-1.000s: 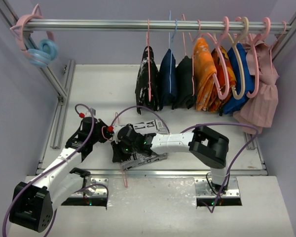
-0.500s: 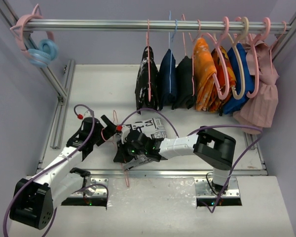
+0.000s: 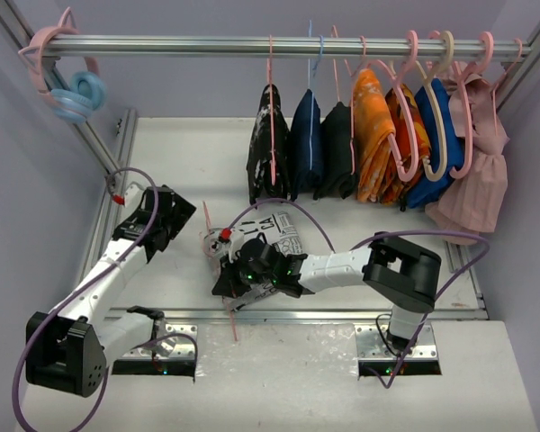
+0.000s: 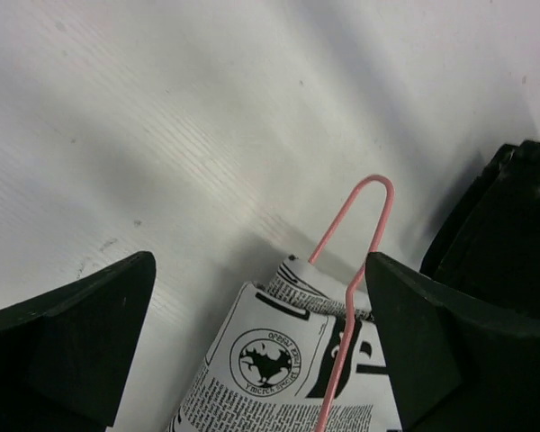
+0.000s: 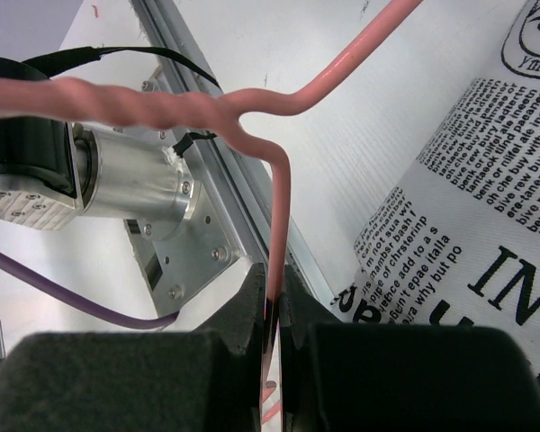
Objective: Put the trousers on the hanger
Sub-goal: Place the hanger at the clothesline.
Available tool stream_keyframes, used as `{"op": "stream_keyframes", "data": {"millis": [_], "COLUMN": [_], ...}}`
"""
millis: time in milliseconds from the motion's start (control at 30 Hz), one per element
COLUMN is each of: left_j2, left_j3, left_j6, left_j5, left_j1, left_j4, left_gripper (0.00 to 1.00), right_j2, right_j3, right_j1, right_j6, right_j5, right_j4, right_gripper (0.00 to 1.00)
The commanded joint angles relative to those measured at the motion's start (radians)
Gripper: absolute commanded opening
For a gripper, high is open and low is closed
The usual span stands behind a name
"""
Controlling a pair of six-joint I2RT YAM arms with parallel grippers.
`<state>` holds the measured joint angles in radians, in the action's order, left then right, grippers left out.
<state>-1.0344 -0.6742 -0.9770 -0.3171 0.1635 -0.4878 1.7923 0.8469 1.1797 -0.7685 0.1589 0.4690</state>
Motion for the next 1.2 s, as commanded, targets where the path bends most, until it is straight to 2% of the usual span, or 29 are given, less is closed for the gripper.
{"op": "stream_keyframes", "data": {"millis": [0, 200, 300, 433, 500, 667, 800, 1067, 1167], "left_j2": [0.023, 0.124, 0.229, 0.448, 0.538, 0.617, 0.684, 0.847, 0.895], "left_j3": [-0.023, -0.089, -0.158, -0.154, -0.136, -0.241, -0.311, -0.229, -0.191], "left_j6": [-0.009, 0.042, 0.103, 0.144, 0.165, 0.244, 0.326, 0.414, 0.370], "left_j5": [-0.032, -0.002, 0.017, 0.087, 0.110, 0.018, -0.037, -0.154, -0.241], "left_j1": [-0.042, -0.151, -0.157, -0.157, -0.157, -0.157, -0.157, -0.157, -0.142], "left_j4": [-0.057, -0.144, -0.196, -0.195, -0.211, -0.315, -0.323, -0.271, -0.290], "left_gripper": [1.00, 1.00, 1.00, 1.00, 0.96, 0.96, 0.99, 1.00, 1.00], "right_j2": [-0.035, -0.024, 0.006, 0.057, 0.090, 0.166, 0.212, 0.267, 0.260], "right_j3": [-0.021, -0.008, 0.027, 0.096, 0.181, 0.310, 0.374, 0.519, 0.592], "right_j1": [-0.007, -0.015, -0.014, -0.011, 0.006, 0.043, 0.042, 0.043, 0.046], "right_j6": [0.059, 0.040, 0.026, 0.003, 0.004, -0.019, -0.030, -0.009, -0.007], "right_j5": [-0.046, -0.011, -0.002, -0.010, -0.036, -0.106, -0.064, 0.121, 0.137], "right_j4": [0.010, 0.023, -0.006, -0.109, -0.248, -0.444, -0.481, -0.413, -0.438], "right_gripper": [0.00, 0.00, 0.00, 0.00, 0.00, 0.00, 0.00, 0.00, 0.00]}}
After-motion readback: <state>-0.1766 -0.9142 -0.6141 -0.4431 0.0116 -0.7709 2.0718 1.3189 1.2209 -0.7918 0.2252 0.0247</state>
